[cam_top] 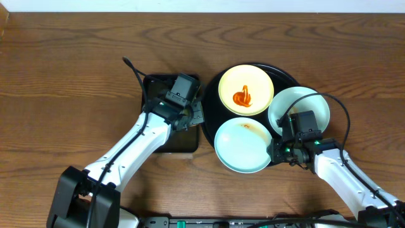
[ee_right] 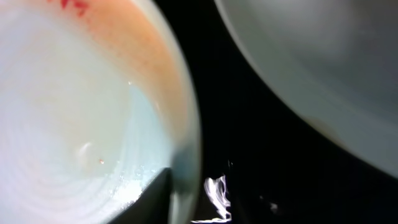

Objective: Clean dirty plates on tray and stack at the side
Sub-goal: 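Lift the lower pale green plate with the right gripper off the tray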

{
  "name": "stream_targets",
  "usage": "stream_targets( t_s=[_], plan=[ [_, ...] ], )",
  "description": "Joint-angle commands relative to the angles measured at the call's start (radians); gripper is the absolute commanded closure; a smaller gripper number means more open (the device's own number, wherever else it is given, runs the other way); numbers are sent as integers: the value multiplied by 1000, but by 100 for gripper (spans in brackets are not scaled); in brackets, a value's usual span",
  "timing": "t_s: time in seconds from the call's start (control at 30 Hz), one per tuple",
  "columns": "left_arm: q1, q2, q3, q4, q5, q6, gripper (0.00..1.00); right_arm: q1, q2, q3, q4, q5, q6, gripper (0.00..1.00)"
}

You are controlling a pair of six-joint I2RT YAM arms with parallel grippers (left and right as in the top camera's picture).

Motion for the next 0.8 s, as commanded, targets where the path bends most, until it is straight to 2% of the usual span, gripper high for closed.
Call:
stream_targets(
  t_s=[0.0,0.07,0.4,0.53,0.77],
  plan=[
    [12,-11,-6,-1,-28,18,91,5,2,-2,13,-16,3,89],
    [12,-11,-6,0,-27,18,90,6,2,-1,29,-18,3,98],
    [12,-11,-6,-7,-28,18,90,5,-10,15,92,-17,-36,99],
    [12,-11,-6,-7,-28,22,89,5,-40,64,56,2,-89,99],
    [12,-11,-6,-7,-28,26,89,5,-66,207,-66,188,-144,99]
  ],
)
